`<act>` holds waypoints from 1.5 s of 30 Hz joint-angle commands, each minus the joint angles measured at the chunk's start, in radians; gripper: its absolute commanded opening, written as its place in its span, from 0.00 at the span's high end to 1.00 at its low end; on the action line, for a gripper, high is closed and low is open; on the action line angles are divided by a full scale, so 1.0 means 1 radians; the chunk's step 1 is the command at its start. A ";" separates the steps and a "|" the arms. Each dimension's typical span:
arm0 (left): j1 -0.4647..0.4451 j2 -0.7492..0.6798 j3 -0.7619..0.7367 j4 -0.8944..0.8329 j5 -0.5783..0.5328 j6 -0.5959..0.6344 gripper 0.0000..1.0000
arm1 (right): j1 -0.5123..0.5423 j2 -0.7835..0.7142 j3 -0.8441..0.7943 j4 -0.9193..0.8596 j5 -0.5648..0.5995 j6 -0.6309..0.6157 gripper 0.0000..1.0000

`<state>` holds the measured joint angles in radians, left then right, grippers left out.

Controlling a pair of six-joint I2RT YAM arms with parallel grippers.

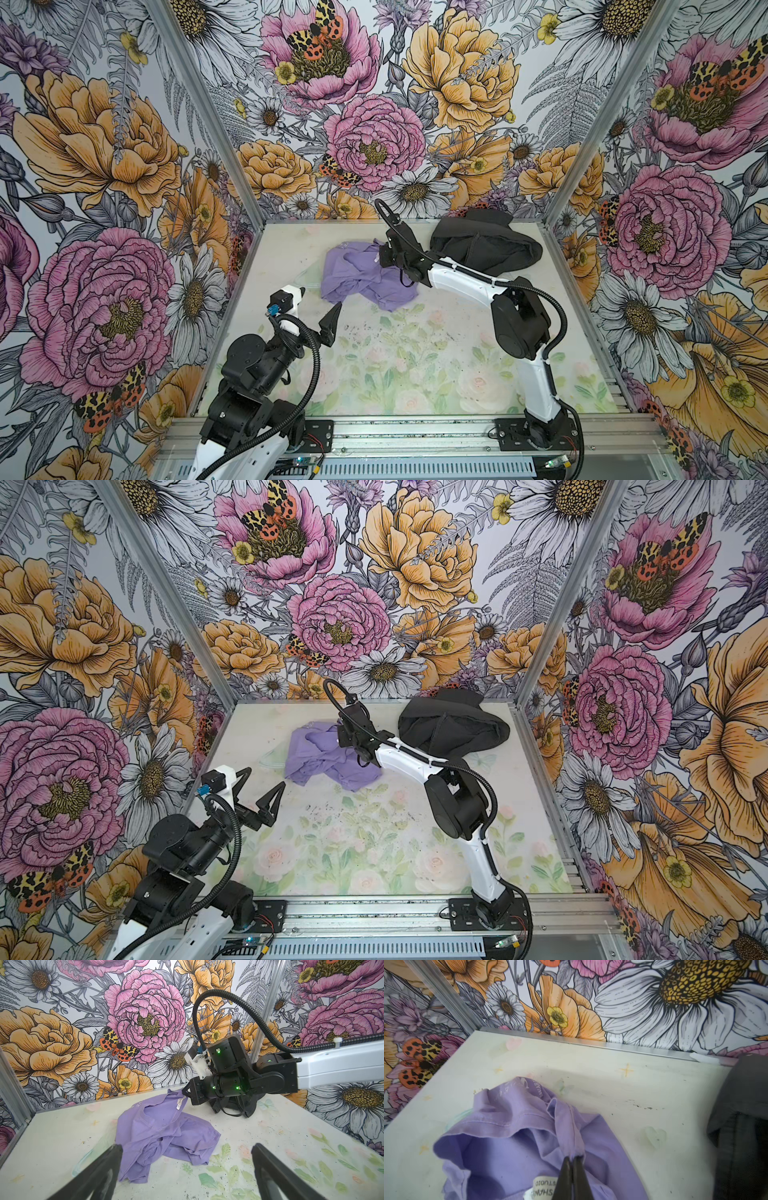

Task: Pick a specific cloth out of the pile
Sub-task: 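Lower the purple shirt onto the table near the left arm and release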

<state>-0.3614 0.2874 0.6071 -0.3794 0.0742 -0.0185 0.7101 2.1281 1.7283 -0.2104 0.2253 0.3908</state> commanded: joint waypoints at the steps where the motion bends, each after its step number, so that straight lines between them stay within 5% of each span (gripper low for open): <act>1: 0.010 -0.004 -0.004 -0.009 -0.017 0.012 0.01 | 0.006 -0.032 -0.036 -0.093 0.066 -0.048 1.00; 7: 0.012 -0.001 -0.004 -0.011 -0.017 0.011 0.01 | 0.010 0.036 0.009 -0.243 0.078 -0.109 0.90; 21: 0.012 -0.001 -0.004 -0.010 -0.016 0.012 0.01 | 0.010 0.145 0.083 -0.420 -0.041 -0.081 0.43; 26: 0.013 -0.002 -0.004 -0.009 -0.016 0.012 0.01 | 0.010 0.194 0.113 -0.419 -0.097 -0.019 0.43; 35: 0.013 -0.001 -0.006 -0.010 -0.014 0.012 0.01 | 0.029 0.294 0.239 -0.419 -0.182 0.049 0.75; 45: 0.013 0.001 -0.006 -0.010 -0.015 0.012 0.01 | 0.078 0.513 0.603 -0.419 -0.255 0.150 0.83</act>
<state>-0.3569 0.2874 0.6071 -0.3794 0.0742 -0.0185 0.7723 2.5740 2.2490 -0.6365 0.0246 0.4908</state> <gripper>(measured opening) 0.986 0.170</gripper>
